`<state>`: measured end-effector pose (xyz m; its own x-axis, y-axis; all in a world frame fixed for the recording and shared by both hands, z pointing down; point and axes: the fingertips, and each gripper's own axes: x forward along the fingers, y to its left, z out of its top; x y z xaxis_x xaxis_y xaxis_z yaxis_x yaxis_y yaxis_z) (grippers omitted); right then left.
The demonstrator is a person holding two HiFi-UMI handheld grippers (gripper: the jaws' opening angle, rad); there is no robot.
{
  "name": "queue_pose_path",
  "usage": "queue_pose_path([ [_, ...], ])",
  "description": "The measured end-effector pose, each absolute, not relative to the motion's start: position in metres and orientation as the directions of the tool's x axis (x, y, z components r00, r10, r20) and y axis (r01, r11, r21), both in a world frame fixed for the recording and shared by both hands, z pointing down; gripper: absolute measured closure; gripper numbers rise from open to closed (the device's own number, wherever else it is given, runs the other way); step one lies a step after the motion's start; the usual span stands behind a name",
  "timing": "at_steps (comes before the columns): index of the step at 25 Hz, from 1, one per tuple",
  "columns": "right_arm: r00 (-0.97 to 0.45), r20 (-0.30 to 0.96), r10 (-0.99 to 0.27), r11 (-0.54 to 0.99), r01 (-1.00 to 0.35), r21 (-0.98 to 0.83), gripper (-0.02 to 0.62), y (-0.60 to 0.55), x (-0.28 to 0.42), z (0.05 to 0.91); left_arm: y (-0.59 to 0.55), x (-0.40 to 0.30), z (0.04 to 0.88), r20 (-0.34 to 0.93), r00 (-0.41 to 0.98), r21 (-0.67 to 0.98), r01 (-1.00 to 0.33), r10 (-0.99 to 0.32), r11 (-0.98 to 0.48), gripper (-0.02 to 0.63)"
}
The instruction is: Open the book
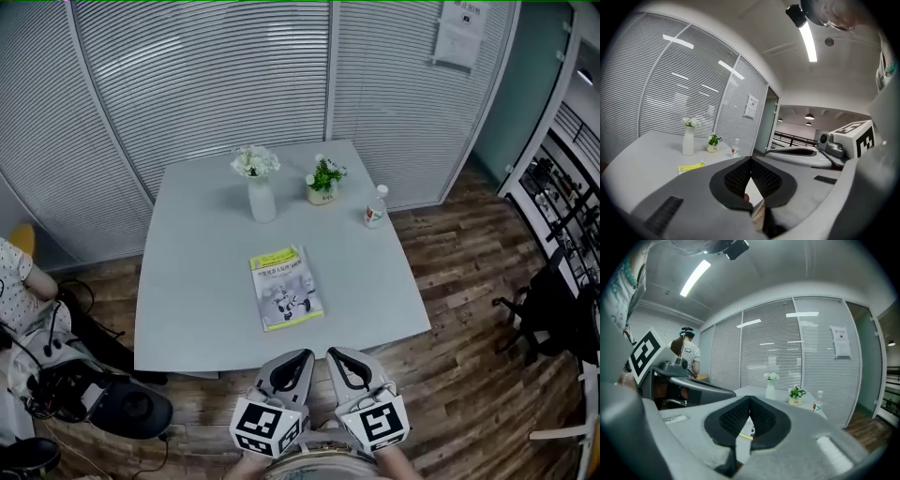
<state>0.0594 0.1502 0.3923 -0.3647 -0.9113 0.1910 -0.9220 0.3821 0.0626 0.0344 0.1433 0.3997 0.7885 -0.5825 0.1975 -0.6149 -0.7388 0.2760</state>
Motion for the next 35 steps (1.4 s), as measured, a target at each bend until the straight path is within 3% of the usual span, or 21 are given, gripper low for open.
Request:
queue_pose_path([
  [19, -0.349, 0.291, -0.891, 0.381, -0.922, 0.064, 0.594, 0.034, 0.014, 0.432, 0.031, -0.003, 0.430, 0.173, 0.811, 0.285, -0.585, -0.559, -0.759, 0.607],
  [35, -0.422, 0.302, -0.855, 0.451, -0.892, 0.031, 0.594, 0.004, 0.014, 0.447, 0.007, -0.009, 0.440, 0.193, 0.744, 0.291, -0.666, -0.640, -0.687, 0.607],
])
